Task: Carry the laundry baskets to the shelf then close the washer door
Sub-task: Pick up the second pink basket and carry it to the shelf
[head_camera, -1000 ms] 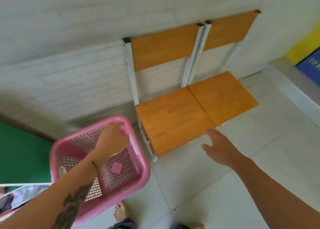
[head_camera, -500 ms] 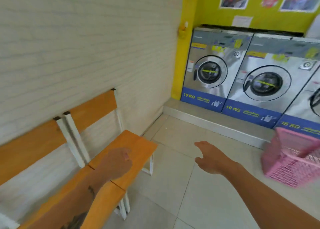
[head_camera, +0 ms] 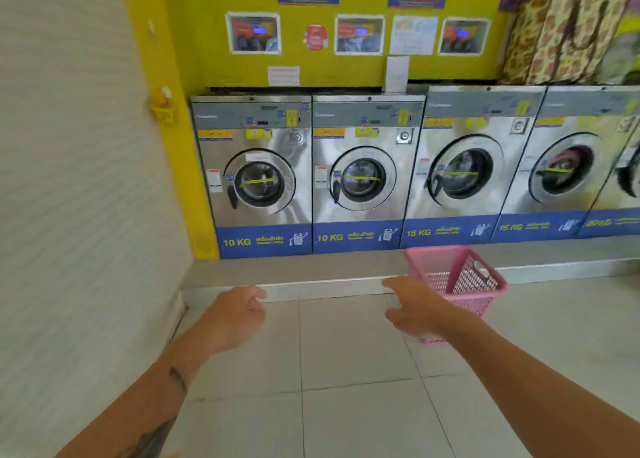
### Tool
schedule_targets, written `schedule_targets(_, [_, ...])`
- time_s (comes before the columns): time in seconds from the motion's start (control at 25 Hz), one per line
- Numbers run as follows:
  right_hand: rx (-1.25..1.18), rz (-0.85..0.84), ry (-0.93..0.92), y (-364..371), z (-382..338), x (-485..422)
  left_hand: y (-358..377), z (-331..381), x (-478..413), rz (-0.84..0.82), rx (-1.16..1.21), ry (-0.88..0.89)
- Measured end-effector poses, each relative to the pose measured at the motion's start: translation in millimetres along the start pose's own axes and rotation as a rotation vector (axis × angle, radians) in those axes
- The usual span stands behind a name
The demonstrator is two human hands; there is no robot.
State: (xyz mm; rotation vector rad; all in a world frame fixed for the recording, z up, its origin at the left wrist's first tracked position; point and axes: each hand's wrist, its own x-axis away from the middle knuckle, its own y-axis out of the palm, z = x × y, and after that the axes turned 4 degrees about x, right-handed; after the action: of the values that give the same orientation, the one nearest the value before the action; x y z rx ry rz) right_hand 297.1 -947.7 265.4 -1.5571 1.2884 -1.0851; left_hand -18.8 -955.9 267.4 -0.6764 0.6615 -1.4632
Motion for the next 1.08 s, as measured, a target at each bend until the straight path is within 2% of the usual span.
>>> schedule_targets(0.24, [-0.098,0.071,0.220,-46,77,-80,45,73,-159,-0.199,-0.045,0.196])
schedule_targets(0.36, [-0.075,0.098,0.271,-62,138,-122,88,114,-222,-0.224,-0.032,0.243])
schedule_targets(0.56, [-0.143,0.071,0.265,-91,263,-216,167,184,-323,-0.248,0.012,0.213])
schedule_targets(0.72, [-0.078,0.054,0.214,-133,357,-286,228,237,-393,-0.259,0.050,0.117])
schedule_targets(1.08, [-0.068,0.042,0.285,-189,510,-443,353,338,-576,-0.328,0.074,0.077])
